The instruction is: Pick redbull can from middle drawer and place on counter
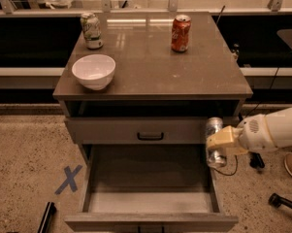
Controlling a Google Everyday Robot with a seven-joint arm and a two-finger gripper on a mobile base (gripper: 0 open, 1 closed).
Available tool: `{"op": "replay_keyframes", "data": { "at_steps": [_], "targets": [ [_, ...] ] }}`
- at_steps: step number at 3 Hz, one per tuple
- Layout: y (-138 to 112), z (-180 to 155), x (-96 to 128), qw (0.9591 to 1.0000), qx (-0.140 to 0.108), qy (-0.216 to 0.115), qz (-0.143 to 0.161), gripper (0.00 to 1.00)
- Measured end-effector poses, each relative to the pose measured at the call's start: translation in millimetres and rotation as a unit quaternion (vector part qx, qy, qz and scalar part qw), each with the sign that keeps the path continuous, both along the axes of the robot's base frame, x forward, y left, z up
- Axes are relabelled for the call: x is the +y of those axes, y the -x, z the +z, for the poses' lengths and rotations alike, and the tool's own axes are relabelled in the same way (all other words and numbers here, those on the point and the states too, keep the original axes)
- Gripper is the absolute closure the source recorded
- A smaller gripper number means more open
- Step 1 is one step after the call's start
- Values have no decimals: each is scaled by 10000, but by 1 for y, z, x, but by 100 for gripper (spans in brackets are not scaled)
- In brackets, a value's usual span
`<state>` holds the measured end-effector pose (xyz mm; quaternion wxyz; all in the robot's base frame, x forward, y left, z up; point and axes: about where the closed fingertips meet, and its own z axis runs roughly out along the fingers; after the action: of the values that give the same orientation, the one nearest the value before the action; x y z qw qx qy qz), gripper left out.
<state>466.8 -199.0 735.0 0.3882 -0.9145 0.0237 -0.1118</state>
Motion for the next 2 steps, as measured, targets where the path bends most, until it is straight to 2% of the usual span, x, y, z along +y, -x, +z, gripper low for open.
{"op": "replay_keyframes", "data": {
  "at_steps": [1,2],
  "targets": [
    [-5,89,-11,9956,-595,578,444,100],
    [-26,131,3,9911,-694,1013,519,100]
  ]
}}
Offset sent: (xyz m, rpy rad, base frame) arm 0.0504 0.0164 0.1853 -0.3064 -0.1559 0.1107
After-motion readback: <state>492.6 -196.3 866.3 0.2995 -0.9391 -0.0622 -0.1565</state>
